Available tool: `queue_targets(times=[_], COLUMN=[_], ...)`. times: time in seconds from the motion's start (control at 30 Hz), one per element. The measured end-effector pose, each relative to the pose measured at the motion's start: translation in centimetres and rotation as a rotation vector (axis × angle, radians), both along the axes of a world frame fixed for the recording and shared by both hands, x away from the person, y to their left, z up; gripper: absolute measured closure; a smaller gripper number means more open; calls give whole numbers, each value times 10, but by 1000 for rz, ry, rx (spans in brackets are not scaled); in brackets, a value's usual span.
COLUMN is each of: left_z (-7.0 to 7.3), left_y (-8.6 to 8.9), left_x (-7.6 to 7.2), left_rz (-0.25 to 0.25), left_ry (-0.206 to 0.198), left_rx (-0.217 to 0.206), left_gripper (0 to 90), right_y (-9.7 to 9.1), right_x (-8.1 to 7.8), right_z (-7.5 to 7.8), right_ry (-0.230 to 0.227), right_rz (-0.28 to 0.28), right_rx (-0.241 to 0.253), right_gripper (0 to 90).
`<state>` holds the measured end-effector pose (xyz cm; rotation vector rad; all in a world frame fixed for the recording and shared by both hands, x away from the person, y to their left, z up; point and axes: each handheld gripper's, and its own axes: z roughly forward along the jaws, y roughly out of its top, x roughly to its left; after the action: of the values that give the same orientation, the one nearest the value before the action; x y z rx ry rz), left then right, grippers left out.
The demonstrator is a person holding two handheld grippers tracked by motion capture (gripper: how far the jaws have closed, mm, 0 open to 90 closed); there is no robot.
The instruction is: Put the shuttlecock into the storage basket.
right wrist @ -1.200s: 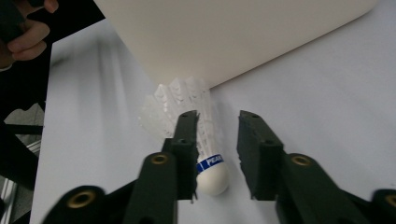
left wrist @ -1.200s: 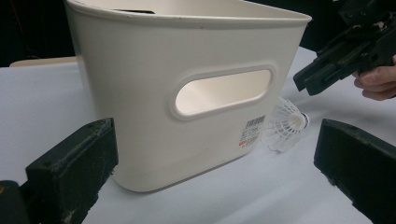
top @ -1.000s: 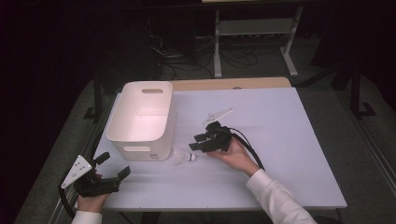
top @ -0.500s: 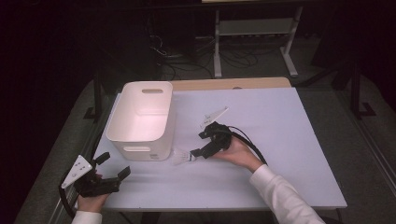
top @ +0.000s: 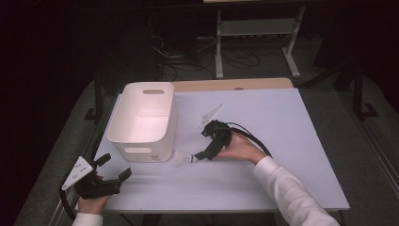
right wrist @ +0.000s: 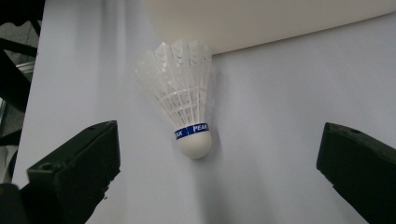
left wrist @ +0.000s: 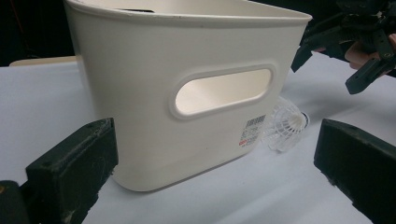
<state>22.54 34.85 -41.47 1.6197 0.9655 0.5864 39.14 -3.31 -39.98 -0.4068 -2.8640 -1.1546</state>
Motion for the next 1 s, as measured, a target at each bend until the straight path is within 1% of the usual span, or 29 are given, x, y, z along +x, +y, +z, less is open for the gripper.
queue_targets(times=[0.1,0.13,0.2,0.27,0.3,0.4,0.47,0.53,0.57,0.6,0.63,0.7,0.73,0.77,0.8,0.87,1.0], left_z=[0,0,0,0,0,0,0,0,0,0,0,0,0,0,0,0,0], left_y=[0,0,0,0,0,0,0,0,0,0,0,0,1,1,1,1,1], left_x=[0,0,0,0,0,0,0,0,0,0,0,0,0,0,0,0,0], left_rz=[2,1,2,2,1,1,3,2,2,2,2,2,1,0,2,0,-1], left_ry=[0,0,1,1,1,1,2,1,2,2,2,-1,0,0,0,0,-2], left_rx=[-3,-2,-3,-3,-3,-3,-4,-4,-3,-3,-3,-4,-1,1,2,3,1], left_gripper=[0,0,0,0,0,0,0,0,0,0,0,0,0,0,0,0,0], right_y=[2,3,6,8,9,12,13,14,15,15,16,17,18,18,18,19,21], right_x=[1,2,2,2,3,4,5,7,8,8,8,9,8,9,8,9,9], right_z=[-2,-3,-6,-9,-11,-16,-18,-21,-23,-24,-25,-28,-29,-30,-30,-31,-33], right_ry=[-10,-4,-15,-9,-19,4,20,26,31,43,51,46,64,56,60,53,77], right_rz=[20,25,35,40,46,47,57,63,65,69,73,74,76,85,83,100,119], right_rx=[-9,-7,-14,-28,-34,-48,-47,-46,-47,-50,-53,-67,-71,-66,-64,-46,-38], right_gripper=[0,0,0,0,0,2,60,79,105,137,139,170,197,219,235,304,393])
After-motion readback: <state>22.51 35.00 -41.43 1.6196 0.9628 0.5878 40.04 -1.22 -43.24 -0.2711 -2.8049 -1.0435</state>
